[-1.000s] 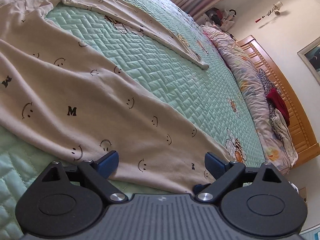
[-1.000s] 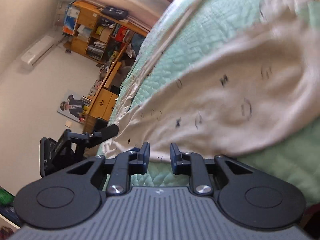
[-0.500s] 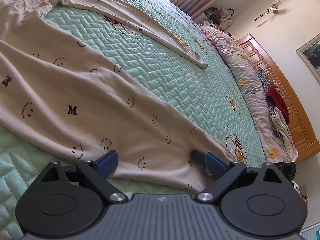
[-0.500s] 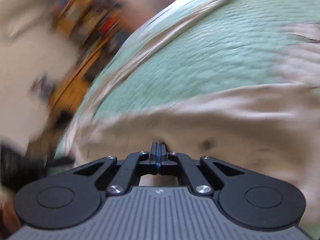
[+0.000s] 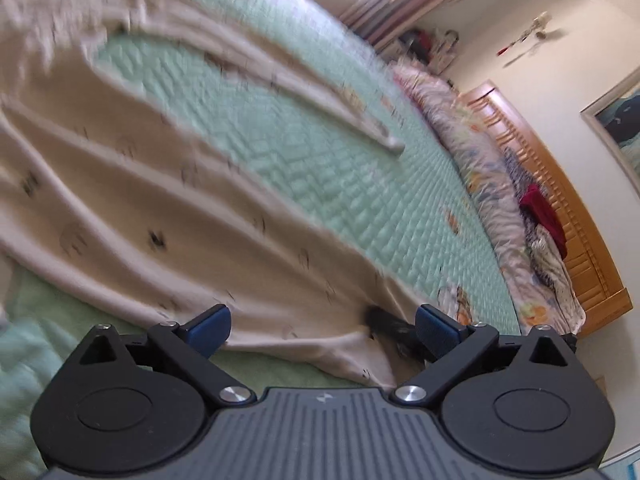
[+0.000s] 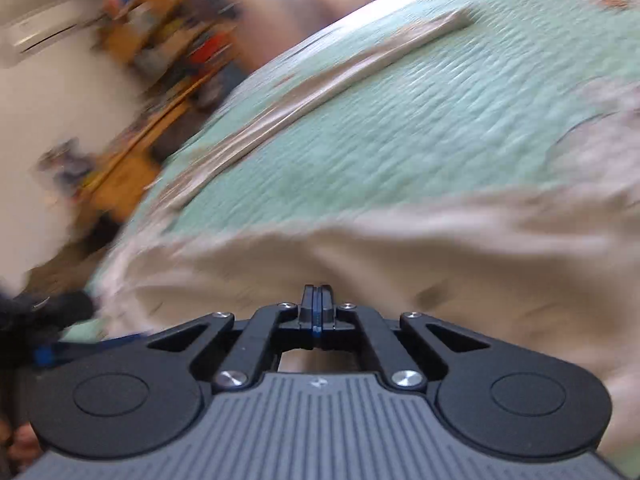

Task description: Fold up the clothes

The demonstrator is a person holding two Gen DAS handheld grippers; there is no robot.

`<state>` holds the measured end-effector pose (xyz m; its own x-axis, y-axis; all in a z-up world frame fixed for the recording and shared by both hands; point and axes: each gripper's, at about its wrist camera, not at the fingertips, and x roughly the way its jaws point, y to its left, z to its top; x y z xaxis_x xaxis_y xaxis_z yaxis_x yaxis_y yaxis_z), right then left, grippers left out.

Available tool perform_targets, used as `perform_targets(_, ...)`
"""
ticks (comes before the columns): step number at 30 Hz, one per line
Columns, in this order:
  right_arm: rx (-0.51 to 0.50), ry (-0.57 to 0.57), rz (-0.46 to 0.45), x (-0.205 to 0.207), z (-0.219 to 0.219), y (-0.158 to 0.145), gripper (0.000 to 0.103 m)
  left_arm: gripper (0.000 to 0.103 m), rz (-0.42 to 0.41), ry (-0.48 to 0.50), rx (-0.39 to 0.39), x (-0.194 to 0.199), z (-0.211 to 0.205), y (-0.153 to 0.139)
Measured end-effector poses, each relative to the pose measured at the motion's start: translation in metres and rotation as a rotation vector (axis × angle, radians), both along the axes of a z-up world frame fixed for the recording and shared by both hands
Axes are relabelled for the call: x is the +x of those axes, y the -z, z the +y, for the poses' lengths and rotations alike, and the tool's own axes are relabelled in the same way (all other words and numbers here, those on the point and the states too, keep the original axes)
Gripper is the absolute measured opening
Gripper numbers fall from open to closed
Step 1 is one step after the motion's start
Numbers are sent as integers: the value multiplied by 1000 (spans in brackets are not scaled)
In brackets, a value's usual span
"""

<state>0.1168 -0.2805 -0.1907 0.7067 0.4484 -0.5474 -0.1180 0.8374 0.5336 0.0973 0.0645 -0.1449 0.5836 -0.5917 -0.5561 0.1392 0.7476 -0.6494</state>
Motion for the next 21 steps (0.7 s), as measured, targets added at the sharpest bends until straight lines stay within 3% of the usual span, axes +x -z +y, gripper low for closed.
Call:
perform_targets(2,-89,48,-47,-5,1,-18,8,99,-17,-36,-22,-2,13,-3)
perform_targets(5,-2,-104,-100,-1,29,-31,10,99,-31,-91,-56,-4,32,-5)
perform_targets(7,-3,-216,-103,7,61,-31,17,99,-20,-110,-53,-4,40,-5)
perform_targets(10,-59,-317,-57,23,97,-15,15,99,-20,-119,-54,-10,51,-5)
perform_targets(11,-78,-266,-8,28,94,-6,11,99,-22,-126,-61,-11,56,-4)
perform_targets(12,-40,-194,29,31,83,1,0,99,-25,-134,-69,-13,62,-3)
perform_targets(15,6,-1,91,26,49,-6,0,99,-32,-160,-94,-17,80,0)
perform_targets(16,-23,6,72,23,52,-16,9,99,-34,-169,-102,-19,86,1)
perform_targets(17,-56,8,49,20,56,-27,12,99,-36,-178,-111,-20,92,2)
perform_targets(21,35,-181,-24,35,96,-48,24,99,-45,-205,-149,-26,113,7)
